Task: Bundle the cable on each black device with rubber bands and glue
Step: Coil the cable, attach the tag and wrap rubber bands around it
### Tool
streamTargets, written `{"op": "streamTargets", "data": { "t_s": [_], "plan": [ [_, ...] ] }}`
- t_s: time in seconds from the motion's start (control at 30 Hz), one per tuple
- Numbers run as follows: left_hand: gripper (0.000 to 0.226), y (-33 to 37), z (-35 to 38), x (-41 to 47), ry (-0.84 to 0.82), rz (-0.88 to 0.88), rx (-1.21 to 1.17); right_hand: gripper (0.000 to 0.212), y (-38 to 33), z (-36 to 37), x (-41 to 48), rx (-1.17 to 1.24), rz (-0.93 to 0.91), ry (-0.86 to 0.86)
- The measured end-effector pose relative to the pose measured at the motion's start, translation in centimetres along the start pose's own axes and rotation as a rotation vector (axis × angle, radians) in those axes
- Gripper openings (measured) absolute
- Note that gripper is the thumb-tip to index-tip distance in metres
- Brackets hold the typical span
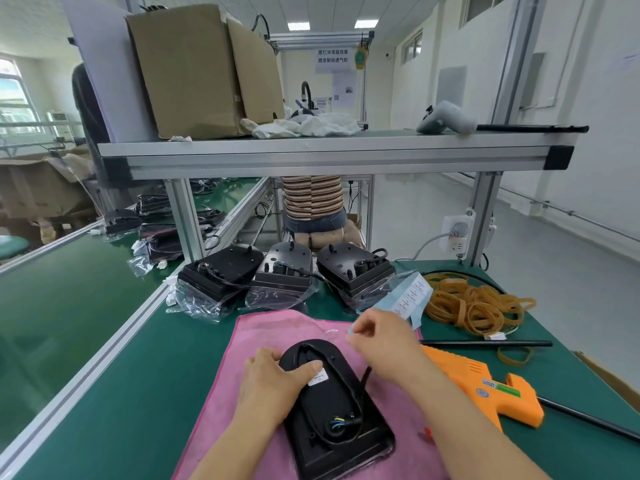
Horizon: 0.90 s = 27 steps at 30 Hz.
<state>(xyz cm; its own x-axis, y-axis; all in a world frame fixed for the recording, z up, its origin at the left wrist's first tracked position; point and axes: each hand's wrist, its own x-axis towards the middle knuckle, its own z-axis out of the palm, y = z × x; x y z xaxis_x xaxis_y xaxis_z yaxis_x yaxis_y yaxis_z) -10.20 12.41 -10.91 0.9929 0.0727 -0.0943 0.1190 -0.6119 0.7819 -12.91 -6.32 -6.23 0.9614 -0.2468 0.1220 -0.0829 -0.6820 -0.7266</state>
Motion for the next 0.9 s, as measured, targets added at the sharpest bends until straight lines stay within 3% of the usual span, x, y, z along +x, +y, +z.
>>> {"op": "streamTargets", "data": {
  "t_s": [0.1, 0.27, 0.37, 0.57, 0.73, 0.9],
  "plan": [
    [0.065, 0.0, -0.1, 0.2, -0.051, -0.001, 0.012, 0.021, 1.9, -3.0, 0.4, -0.148, 0.097, 0.107],
    [0.063, -0.1, 0.0, 0.3, -0.058, 0.001, -0.01, 0.041, 2.8, -2.0, 0.5, -0.225, 0.167, -0.147],
    [0.063, -0.1, 0.0, 0.2, -0.08, -0.006, -0.02, 0.045, 2.7, -0.4, 0.1, -0.217, 0.098, -0.141],
    [0.037, 0.0, -0.3, 0.2, -0.104, 0.03, -0.088, 0.047, 1.6, 1.5, -0.5, -0.249, 0.093, -0.253],
    [0.037, 0.1, -0.7, 1.1, -0.184, 0.067, -0.096, 0.05, 2.0, -1.1, 0.4, -0.322, 0.094, -0.173],
    [0.041, 0.8, -1.1, 2.1, -0.364, 0.097, -0.126, 0.026, 4.3, -5.2, 2.8, -0.509, 0.117, -0.012]
  ]
}}
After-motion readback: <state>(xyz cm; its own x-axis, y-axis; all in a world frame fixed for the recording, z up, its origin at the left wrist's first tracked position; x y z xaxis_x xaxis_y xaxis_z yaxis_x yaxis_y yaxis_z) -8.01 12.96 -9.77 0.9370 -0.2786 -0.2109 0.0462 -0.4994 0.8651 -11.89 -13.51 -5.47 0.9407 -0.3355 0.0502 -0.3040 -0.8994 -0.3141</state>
